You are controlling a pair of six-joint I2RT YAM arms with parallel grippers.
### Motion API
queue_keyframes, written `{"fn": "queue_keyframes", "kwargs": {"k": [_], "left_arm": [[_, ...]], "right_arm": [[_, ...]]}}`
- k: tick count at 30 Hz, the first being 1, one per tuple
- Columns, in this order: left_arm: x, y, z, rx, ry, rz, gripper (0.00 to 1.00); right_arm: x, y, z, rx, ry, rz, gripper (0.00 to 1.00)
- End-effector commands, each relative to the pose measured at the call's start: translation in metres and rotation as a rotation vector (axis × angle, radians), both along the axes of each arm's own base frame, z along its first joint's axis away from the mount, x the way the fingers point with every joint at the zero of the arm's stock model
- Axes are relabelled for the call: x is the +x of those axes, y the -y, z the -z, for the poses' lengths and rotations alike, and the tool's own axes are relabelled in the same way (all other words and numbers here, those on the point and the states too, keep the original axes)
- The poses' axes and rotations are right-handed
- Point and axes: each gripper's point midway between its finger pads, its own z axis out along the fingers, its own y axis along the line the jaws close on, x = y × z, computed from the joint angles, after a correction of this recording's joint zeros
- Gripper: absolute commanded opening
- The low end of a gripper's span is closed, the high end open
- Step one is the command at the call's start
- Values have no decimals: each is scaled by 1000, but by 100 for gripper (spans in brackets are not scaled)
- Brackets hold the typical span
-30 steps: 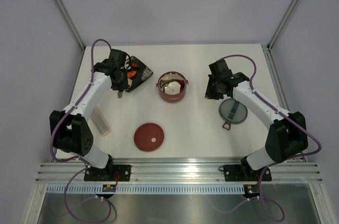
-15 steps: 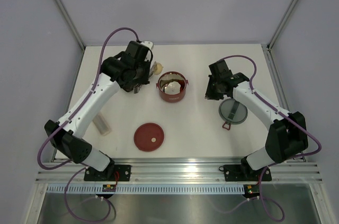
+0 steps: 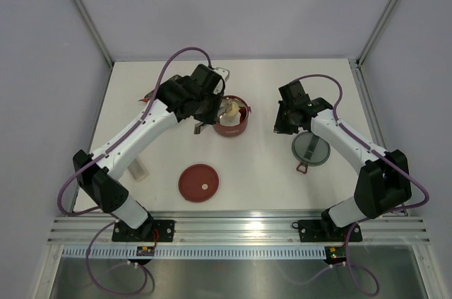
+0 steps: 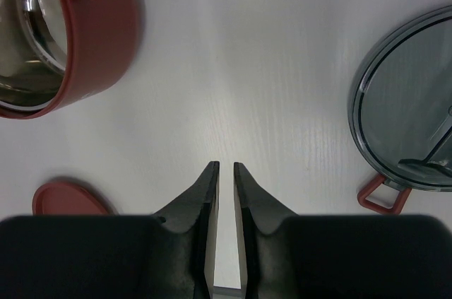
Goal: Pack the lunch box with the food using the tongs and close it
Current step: Place the fake food in the packing box.
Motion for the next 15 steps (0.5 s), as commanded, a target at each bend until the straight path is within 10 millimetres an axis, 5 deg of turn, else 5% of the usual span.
{"fn": "queue_keyframes", "kwargs": {"k": [1, 5, 11, 15], "left_arm": [[8, 18, -1, -46, 21, 16, 6], [12, 23, 6, -43, 19, 14, 13], [15, 24, 11, -28, 15, 11, 42], [16, 25, 7, -39, 22, 14, 50]], "right_arm": [[1, 1, -14, 3, 46, 13, 21], [0, 1, -14, 2, 48, 12, 21], [1, 1, -16, 2, 50, 11, 21], [2, 0, -17, 5, 53, 8, 22]]}}
